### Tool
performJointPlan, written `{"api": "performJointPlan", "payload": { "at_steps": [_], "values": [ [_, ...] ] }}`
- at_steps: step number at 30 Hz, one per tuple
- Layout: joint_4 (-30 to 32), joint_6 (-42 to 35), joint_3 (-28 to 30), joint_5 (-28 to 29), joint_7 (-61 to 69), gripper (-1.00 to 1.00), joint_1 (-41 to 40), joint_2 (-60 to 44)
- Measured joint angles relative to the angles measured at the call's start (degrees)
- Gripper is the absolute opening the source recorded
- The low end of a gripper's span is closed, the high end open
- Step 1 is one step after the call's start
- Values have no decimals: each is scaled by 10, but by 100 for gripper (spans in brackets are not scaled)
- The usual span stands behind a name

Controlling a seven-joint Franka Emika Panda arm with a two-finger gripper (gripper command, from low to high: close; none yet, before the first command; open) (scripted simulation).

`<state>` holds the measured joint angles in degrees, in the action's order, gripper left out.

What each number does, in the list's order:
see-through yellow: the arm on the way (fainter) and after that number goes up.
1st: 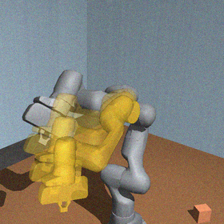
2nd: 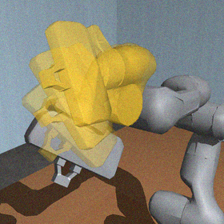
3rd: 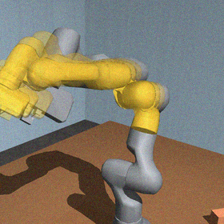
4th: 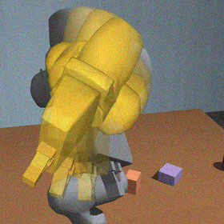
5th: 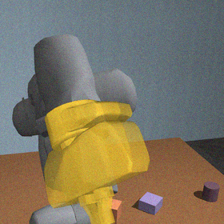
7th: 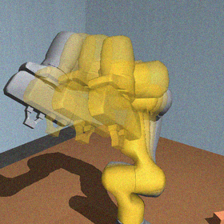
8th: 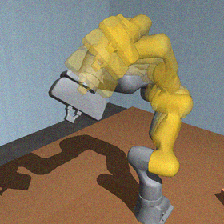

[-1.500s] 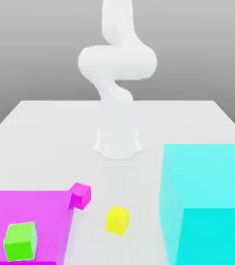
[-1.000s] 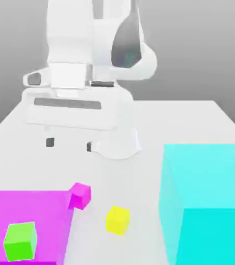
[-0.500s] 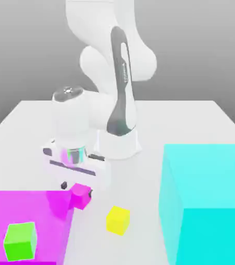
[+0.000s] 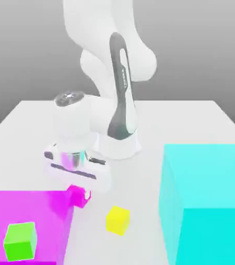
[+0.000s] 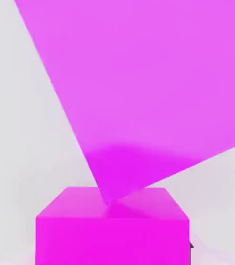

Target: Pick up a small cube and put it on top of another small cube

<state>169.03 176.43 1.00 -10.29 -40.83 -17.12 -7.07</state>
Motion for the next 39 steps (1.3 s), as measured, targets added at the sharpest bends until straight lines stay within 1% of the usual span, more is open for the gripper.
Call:
{"api": "performJointPlan", "payload": {
  "at_steps": [3,9,11,13,17,20,24,31,33,35,36,39],
  "values": [
    [7,-31,17,40,-29,-100,6,38],
    [26,-89,14,104,-80,-100,-13,112],
    [9,-103,20,113,-62,-100,-16,117],
    [-25,-122,19,117,-69,-100,-17,116],
    [-107,-181,17,138,-158,-100,-23,94],
    [-169,-227,22,142,-226,-100,-18,74],
    [-252,-290,15,134,-308,-100,-20,47],
    [-398,-399,14,103,-439,-100,-13,0],
    [-413,-387,15,96,-454,-100,-13,-28],
    [-409,-347,14,92,-456,-100,-12,-65],
    [-408,-336,14,91,-456,100,-12,-75],
    [-408,-336,14,91,-456,100,-12,-75]
  ]
}}
